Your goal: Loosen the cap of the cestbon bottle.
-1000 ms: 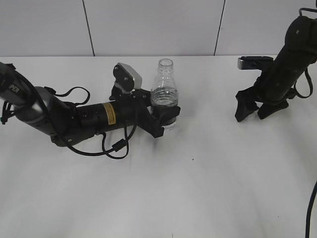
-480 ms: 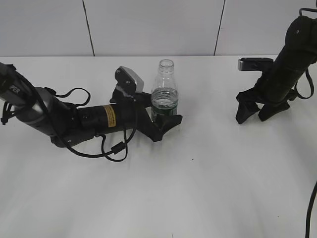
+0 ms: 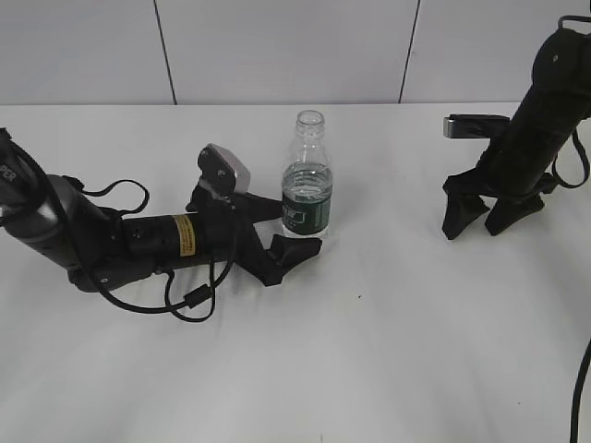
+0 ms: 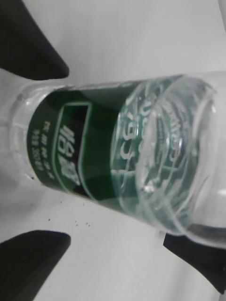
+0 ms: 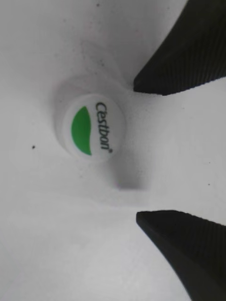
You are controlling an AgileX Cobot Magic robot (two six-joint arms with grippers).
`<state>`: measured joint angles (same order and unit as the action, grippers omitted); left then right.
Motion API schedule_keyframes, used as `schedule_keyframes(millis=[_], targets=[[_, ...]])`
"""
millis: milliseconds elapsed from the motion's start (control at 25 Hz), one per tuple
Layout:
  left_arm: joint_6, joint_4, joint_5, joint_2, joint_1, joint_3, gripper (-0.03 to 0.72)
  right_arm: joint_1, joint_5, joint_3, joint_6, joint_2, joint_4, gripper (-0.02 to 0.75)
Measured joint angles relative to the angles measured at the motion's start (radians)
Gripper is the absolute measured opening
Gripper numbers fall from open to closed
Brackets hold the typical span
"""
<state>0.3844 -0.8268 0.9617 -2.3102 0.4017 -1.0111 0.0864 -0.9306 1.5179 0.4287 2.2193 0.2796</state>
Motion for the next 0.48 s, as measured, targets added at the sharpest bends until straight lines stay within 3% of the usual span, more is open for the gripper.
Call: schedule_keyframes(millis=[480], targets=[[0.000, -0.041, 0.015, 0.026, -0.045, 0.016, 0.590, 0.000, -0.042, 0.000, -0.003, -0.102, -0.007, 0.582]])
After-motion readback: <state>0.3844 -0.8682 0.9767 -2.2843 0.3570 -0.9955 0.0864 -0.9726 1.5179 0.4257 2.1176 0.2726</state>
